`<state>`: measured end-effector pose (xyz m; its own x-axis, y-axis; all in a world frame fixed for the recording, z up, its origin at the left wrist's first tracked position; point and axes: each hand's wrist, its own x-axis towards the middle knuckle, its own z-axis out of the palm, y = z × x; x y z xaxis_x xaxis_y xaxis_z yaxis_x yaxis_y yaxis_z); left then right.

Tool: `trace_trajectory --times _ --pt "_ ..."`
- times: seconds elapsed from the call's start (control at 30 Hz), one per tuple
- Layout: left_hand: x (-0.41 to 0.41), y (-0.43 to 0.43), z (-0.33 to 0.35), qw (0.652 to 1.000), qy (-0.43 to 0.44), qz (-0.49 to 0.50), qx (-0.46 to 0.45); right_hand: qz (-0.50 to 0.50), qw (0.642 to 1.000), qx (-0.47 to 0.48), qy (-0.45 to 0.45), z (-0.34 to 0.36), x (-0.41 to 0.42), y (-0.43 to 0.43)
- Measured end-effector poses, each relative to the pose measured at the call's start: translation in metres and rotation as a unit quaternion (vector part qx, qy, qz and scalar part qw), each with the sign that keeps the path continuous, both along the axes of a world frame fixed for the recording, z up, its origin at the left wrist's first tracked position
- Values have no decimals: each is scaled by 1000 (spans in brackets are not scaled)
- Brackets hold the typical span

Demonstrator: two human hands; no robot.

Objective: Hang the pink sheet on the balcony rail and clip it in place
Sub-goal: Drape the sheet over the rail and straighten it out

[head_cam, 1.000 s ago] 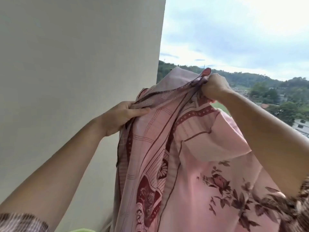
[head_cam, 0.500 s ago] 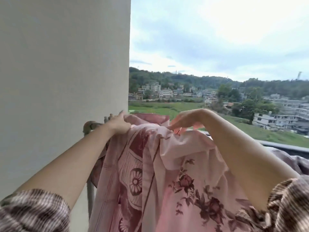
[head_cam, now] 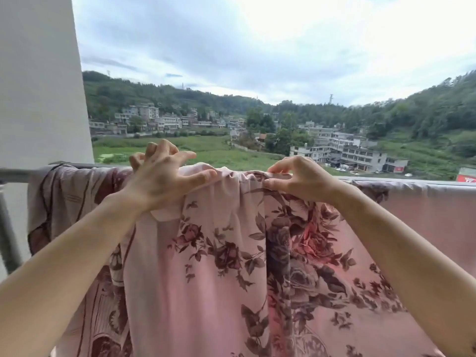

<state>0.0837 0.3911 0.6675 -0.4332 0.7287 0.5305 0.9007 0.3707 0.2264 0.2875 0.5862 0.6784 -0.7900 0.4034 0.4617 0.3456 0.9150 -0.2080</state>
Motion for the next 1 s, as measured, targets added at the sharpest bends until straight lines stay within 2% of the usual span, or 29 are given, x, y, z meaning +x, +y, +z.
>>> trace_trajectory --times 0.07,0.1,0.17,0.3,0.4,0.47,0.57,0.73,0.77,0.8,0.83,0.87,0.9,0.93,0.97,1.0 --pt "10 11 1 993 60 25 -102 -47 998 37 -4 -8 17 10" --pt "13 15 2 991 78 25 -106 -69 996 55 -3 -10 23 13" --pt "21 21 10 996 64 17 -61 -81 994 76 -1 -13 29 15" --pt "29 33 21 996 51 78 -5 -47 994 89 39 -6 32 18" --pt "36 43 20 994 13 96 59 -115 989 86 47 8 35 35" --pt "39 52 21 986 -5 95 137 -142 982 35 117 18 40 51" --pt "42 73 35 963 1 97 253 -150 955 25 254 35 38 73" --pt "23 114 61 937 20 97 335 -99 954 88 270 44 16 94" --pt "22 120 61 946 11 101 308 -87 961 78 251 42 13 102" --pt "21 125 57 969 -15 105 224 -76 977 45 195 39 12 110" --pt "22 131 49 988 -58 111 92 -72 993 -5 89 36 11 117" --pt "24 135 41 986 -111 117 -48 -66 994 -62 -56 32 13 125" --pt "28 137 34 967 -158 126 -153 -49 973 -115 -193 27 17 132" --pt "31 136 28 950 -193 134 -205 -27 942 -166 -290 23 24 135" --pt "32 135 26 946 -198 144 -213 1 923 -203 -326 19 30 140" --pt "31 136 29 953 -175 149 -198 25 924 -218 -312 17 38 144"
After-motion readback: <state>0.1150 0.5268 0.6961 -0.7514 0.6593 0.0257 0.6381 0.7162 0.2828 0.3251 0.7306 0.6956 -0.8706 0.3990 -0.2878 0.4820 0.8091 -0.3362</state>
